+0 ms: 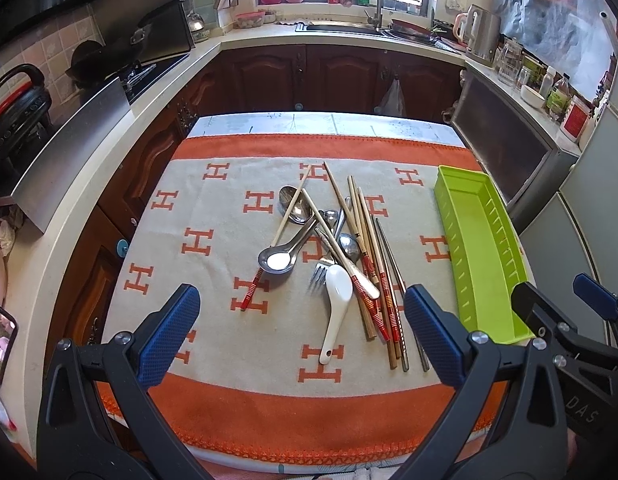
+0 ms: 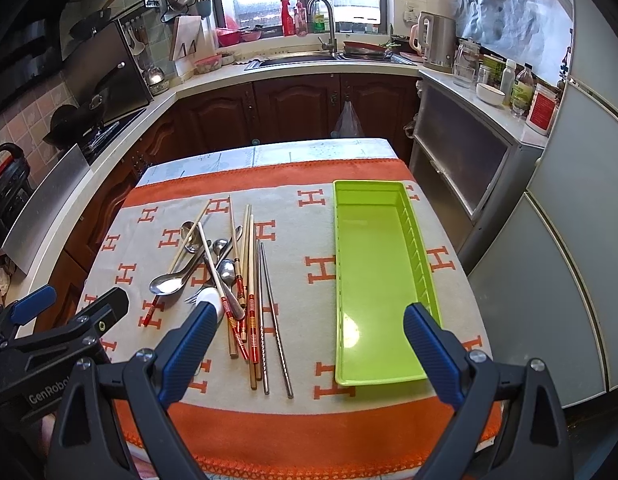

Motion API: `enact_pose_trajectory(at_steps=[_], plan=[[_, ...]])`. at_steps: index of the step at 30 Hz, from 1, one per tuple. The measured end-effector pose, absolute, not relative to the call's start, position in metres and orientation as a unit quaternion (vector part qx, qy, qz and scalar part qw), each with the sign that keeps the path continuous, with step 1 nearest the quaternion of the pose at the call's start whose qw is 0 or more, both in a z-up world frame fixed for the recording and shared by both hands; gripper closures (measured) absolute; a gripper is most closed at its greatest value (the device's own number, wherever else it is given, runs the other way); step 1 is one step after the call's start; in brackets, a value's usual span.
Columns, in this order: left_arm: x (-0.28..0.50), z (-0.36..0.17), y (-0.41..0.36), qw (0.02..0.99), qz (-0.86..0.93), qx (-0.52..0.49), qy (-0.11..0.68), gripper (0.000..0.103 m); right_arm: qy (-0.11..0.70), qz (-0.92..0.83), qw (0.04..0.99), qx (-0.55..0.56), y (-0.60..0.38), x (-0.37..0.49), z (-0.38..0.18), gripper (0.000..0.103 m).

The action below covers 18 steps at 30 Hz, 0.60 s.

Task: Organize utensils
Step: 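Grasp a red-banded wooden chopstick with the left gripper while the right grasps another chopstick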

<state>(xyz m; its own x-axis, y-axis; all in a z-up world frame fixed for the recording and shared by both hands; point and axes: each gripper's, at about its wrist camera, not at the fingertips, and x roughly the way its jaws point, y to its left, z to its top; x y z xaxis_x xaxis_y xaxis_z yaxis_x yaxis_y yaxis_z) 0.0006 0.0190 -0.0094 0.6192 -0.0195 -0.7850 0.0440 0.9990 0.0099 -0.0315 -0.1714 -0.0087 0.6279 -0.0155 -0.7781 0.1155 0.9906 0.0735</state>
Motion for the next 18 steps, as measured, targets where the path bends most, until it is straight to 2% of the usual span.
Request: enact_pose_trajectory(at_steps=[18], plan=[[0.017, -0.021, 0.035, 0.888, -0.015, -0.006, 0.460, 0.002, 0.445, -0.038, 0.893, 0.053, -0.164, -0.017, -0.017, 0.010]])
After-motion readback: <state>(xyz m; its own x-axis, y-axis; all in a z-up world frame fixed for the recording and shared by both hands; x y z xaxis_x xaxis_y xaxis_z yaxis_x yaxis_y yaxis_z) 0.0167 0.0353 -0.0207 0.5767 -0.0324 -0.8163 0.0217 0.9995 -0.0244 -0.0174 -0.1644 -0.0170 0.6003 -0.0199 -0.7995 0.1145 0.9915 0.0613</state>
